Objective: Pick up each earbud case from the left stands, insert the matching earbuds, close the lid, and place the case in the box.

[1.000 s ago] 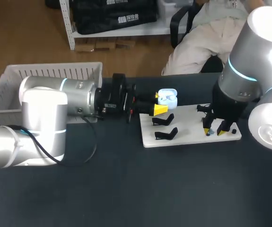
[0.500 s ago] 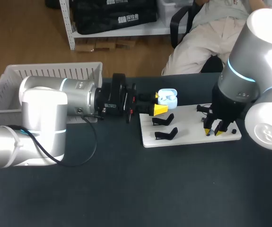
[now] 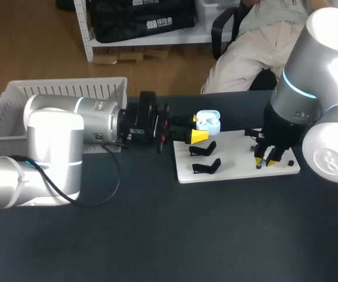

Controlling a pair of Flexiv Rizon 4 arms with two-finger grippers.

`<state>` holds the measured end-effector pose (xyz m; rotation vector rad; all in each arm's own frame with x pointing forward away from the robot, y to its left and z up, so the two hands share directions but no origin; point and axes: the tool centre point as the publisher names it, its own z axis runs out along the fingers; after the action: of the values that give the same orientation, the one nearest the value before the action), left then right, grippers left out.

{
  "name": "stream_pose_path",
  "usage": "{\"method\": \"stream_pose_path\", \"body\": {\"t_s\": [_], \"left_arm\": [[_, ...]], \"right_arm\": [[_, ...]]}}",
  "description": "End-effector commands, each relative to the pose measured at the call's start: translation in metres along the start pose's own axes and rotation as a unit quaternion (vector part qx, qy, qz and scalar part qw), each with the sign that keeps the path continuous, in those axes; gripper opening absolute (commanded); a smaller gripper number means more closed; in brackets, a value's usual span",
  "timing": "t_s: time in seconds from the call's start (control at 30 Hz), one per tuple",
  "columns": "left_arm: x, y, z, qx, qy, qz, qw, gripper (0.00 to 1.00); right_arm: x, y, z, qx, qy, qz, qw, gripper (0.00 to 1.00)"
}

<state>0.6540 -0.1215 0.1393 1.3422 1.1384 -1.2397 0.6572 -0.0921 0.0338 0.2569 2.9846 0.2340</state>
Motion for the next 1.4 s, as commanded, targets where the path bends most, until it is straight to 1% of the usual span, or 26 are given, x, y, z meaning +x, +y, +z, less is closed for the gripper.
{"method": "stream_pose_path", "body": {"t_s": [0.03, 0.17, 0.23, 0.33, 0.4, 0.43, 0.47, 0.5, 0.6, 0.67, 0.77, 0.87, 1.03, 1.07, 1.4], "left_arm": [[0.001, -0.001, 0.000, -0.002, -0.002, 0.002, 1.000, 0.00], [0.001, -0.001, 0.000, -0.002, -0.002, 0.002, 1.000, 0.00], [0.001, -0.001, 0.000, -0.002, -0.002, 0.002, 1.000, 0.00], [0.001, -0.001, 0.000, -0.002, -0.002, 0.002, 1.000, 0.00], [0.001, -0.001, 0.000, -0.002, -0.002, 0.002, 1.000, 0.00], [0.001, -0.001, 0.000, -0.002, -0.002, 0.002, 1.000, 0.00], [0.001, -0.001, 0.000, -0.002, -0.002, 0.002, 1.000, 0.00], [0.001, -0.001, 0.000, -0.002, -0.002, 0.002, 1.000, 0.00], [0.001, -0.001, 0.000, -0.002, -0.002, 0.002, 1.000, 0.00], [0.001, -0.001, 0.000, -0.002, -0.002, 0.002, 1.000, 0.00], [0.001, -0.001, 0.000, -0.002, -0.002, 0.002, 1.000, 0.00], [0.001, -0.001, 0.000, -0.002, -0.002, 0.002, 1.000, 0.00], [0.001, -0.001, 0.000, -0.002, -0.002, 0.002, 1.000, 0.00], [0.001, -0.001, 0.000, -0.002, -0.002, 0.002, 1.000, 0.00], [0.001, -0.001, 0.000, -0.002, -0.002, 0.002, 1.000, 0.00]], "right_arm": [[0.006, -0.005, -0.019, -0.001, -0.006, 0.007, 1.000, 0.00], [0.010, -0.007, -0.037, -0.005, -0.014, 0.011, 1.000, 0.00], [0.011, -0.006, -0.050, -0.013, -0.015, 0.014, 1.000, 0.00], [0.014, -0.002, -0.078, -0.027, -0.022, 0.016, 0.999, 0.00], [0.017, 0.003, -0.093, -0.030, -0.028, 0.010, 0.999, 0.00], [0.020, 0.007, -0.106, -0.029, -0.033, 0.002, 0.999, 0.00], [0.022, 0.010, -0.113, -0.025, -0.038, -0.004, 0.999, 0.00], [0.025, 0.015, -0.126, -0.017, -0.050, -0.013, 0.999, 0.00], [0.029, 0.025, -0.150, 0.012, -0.080, -0.023, 0.996, 0.00], [0.031, 0.032, -0.164, 0.029, -0.081, -0.031, 0.996, 0.00], [0.035, 0.044, -0.179, 0.040, -0.082, -0.048, 0.995, 0.00], [0.036, 0.056, -0.187, 0.041, -0.080, -0.060, 0.994, 0.00], [0.035, 0.076, -0.184, 0.040, -0.079, -0.085, 0.992, 0.00], [0.036, 0.080, -0.183, 0.035, -0.072, -0.088, 0.993, 0.00], [0.036, 0.082, -0.183, 0.034, -0.072, -0.086, 0.993, 0.00]]}}
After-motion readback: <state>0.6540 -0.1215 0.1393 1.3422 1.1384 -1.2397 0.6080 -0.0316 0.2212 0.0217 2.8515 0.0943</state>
